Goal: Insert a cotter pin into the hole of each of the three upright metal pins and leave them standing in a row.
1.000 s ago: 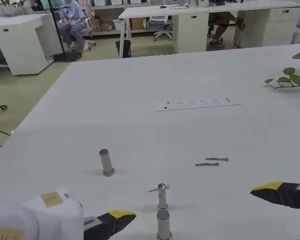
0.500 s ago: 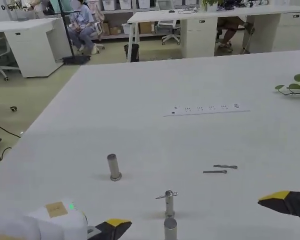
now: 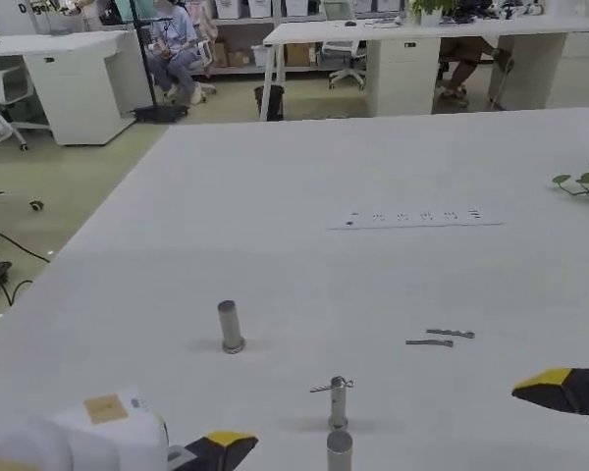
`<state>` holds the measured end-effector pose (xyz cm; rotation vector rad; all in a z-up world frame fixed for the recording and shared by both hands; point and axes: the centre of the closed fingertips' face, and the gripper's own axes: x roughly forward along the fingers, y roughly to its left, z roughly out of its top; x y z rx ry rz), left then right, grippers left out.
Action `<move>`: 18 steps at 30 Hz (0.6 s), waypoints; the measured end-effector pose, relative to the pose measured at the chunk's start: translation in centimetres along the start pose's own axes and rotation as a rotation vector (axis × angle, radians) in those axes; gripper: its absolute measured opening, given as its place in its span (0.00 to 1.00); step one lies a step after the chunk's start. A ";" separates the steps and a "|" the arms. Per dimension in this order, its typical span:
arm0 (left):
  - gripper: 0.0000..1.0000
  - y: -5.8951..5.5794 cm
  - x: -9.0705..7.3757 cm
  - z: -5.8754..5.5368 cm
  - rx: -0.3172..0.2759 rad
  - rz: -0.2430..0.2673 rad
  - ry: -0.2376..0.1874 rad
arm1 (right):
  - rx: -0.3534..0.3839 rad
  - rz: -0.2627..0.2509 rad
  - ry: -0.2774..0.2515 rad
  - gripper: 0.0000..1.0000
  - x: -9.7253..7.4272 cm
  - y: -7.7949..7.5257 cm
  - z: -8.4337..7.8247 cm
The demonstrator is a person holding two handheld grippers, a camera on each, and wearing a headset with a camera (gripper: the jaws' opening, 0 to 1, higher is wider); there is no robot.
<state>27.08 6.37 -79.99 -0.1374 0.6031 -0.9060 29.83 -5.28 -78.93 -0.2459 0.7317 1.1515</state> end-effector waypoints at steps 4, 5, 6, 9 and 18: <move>0.99 0.1 -0.1 0.0 -0.014 0.003 -0.006 | -0.016 0.003 0.041 0.88 0.1 -0.7 -0.3; 0.99 0.1 -0.2 0.1 -0.023 0.003 -0.012 | -0.032 0.009 0.060 0.87 0.1 -0.9 -0.4; 0.99 0.1 -0.3 0.1 -0.024 0.004 -0.015 | -0.039 0.013 0.072 0.87 0.2 -0.9 -0.5; 0.99 0.1 -0.4 0.2 -0.023 0.003 -0.019 | -0.065 0.024 0.117 0.87 0.4 -1.5 -0.6; 0.99 0.3 -0.5 0.2 -0.039 0.006 -0.038 | -0.095 0.037 0.186 0.86 1.3 -3.0 -0.5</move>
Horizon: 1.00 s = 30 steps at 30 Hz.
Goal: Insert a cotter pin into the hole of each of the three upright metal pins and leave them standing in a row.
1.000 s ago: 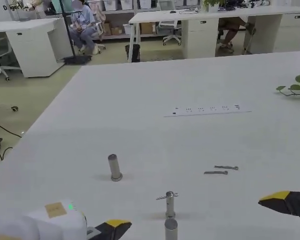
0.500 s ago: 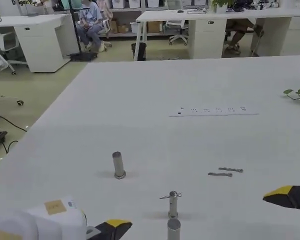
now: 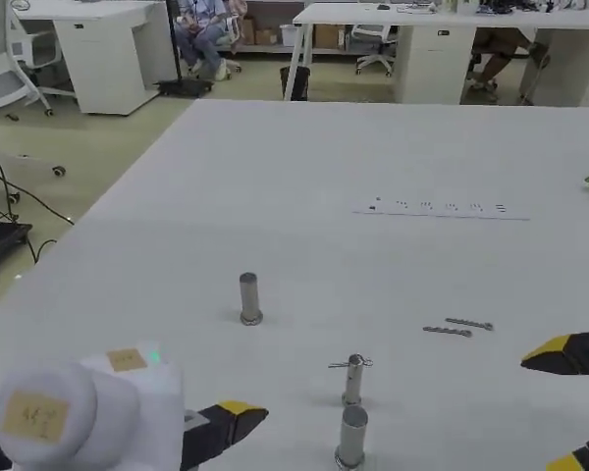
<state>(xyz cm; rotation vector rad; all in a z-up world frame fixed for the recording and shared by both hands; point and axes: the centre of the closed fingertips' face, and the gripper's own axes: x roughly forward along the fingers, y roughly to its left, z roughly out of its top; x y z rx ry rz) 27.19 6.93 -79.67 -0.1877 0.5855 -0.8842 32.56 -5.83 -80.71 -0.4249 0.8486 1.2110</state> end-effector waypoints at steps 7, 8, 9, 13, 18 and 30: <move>0.99 -0.1 0.0 -0.1 -0.010 -0.005 -0.007 | -0.003 -0.002 0.045 0.83 0.8 -1.4 -0.3; 0.99 -0.1 0.0 -0.2 -0.008 -0.007 -0.004 | -0.002 -0.004 0.050 0.82 0.9 -1.7 -0.4; 0.99 -0.1 0.0 -0.3 -0.006 -0.008 -0.001 | 0.002 -0.005 0.058 0.81 1.1 -2.0 -0.5; 0.98 -0.1 0.2 -0.6 0.011 -0.022 0.020 | -0.018 -0.002 0.092 0.78 1.6 -2.9 -0.6; 0.98 -0.3 0.6 -0.8 0.021 -0.039 0.033 | -0.043 -0.007 0.127 0.75 2.1 -3.9 -0.5; 0.97 -0.2 0.9 -1.5 0.030 -0.050 0.056 | -0.069 -0.005 0.136 0.65 3.9 -6.7 0.3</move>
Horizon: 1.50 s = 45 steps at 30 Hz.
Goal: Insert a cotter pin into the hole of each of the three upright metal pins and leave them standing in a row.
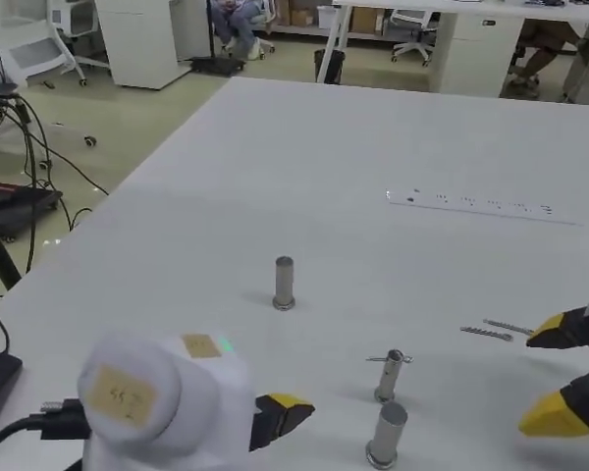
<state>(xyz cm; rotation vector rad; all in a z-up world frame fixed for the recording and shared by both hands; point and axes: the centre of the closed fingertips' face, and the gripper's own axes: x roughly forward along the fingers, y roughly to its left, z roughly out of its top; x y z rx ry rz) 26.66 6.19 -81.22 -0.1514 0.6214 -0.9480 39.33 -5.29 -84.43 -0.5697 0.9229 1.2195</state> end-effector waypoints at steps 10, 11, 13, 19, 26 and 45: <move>0.96 -0.3 0.1 0.0 0.014 -0.018 0.001 | 0.005 -0.036 -0.018 0.58 0.8 -3.0 1.1; 0.96 -0.4 0.0 0.1 0.015 -0.023 0.001 | 0.002 -0.041 -0.012 0.56 0.9 -3.2 1.1; 0.96 -0.5 0.1 0.1 0.014 -0.030 -0.001 | 0.003 -0.039 -0.006 0.54 1.0 -3.5 1.2; 0.94 -0.4 0.0 -0.3 0.012 -0.029 0.012 | -0.016 -0.038 0.014 0.51 1.4 -4.2 1.2; 0.93 -0.3 -0.2 -0.4 0.015 -0.026 0.011 | -0.018 -0.024 0.020 0.42 1.9 -4.5 1.4; 0.89 -0.3 -0.3 -0.7 -0.001 -0.027 0.036 | -0.097 -0.067 0.131 0.26 2.5 -5.8 0.9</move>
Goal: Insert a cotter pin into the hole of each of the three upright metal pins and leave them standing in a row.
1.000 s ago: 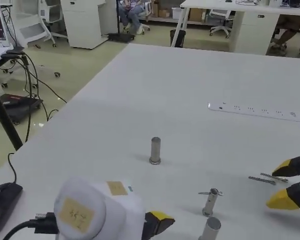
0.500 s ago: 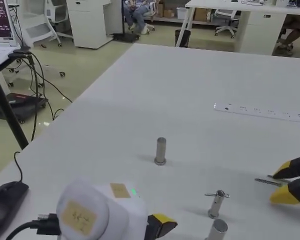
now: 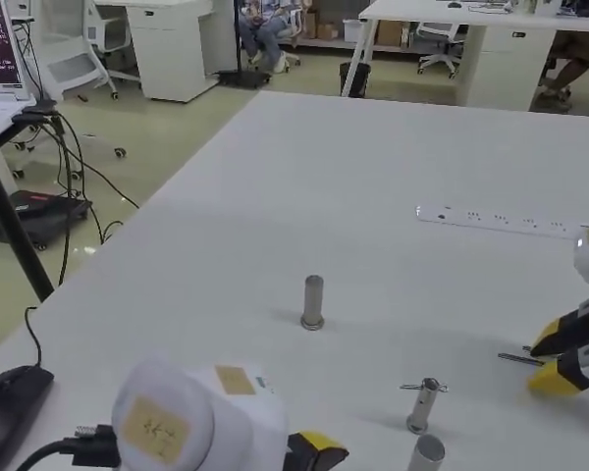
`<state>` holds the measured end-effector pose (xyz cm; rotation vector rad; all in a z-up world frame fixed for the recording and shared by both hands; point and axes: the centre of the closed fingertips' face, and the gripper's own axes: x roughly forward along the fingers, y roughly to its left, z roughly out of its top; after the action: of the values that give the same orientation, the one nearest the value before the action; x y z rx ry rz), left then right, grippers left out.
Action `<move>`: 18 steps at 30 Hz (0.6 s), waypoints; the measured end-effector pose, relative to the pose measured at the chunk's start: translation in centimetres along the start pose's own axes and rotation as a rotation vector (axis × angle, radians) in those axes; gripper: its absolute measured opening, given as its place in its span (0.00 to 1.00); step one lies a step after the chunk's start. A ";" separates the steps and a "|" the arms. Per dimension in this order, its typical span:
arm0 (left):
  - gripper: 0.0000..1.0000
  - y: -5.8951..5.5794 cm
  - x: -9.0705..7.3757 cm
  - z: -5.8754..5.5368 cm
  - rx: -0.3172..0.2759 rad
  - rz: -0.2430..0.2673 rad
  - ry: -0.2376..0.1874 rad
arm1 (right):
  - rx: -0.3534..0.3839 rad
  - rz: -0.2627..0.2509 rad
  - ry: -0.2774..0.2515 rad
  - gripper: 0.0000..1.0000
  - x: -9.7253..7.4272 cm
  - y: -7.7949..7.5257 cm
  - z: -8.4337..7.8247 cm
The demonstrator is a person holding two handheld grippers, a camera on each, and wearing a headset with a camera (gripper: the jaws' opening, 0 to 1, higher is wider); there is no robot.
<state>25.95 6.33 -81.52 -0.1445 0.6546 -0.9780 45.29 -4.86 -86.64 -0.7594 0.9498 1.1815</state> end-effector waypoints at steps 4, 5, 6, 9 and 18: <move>0.89 0.2 -0.1 0.0 -0.008 0.006 -0.003 | 0.011 -0.002 0.014 0.18 0.1 0.0 0.3; 0.88 0.2 -0.1 0.0 -0.011 0.007 -0.003 | 0.012 -0.004 0.016 0.16 0.1 0.0 0.3; 0.88 0.3 -0.1 -0.1 -0.016 0.008 -0.001 | 0.015 -0.006 0.020 0.15 0.1 0.0 0.3; 0.88 0.3 -0.2 -0.1 -0.017 0.009 -0.002 | 0.013 -0.008 0.024 0.13 0.1 0.0 0.3; 0.87 0.3 -0.4 0.0 -0.020 0.016 -0.007 | -0.060 -0.023 0.025 0.05 0.2 -0.5 0.3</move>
<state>26.02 6.82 -81.50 -0.1599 0.6587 -0.9559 45.83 -4.66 -86.68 -0.8332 0.9272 1.1870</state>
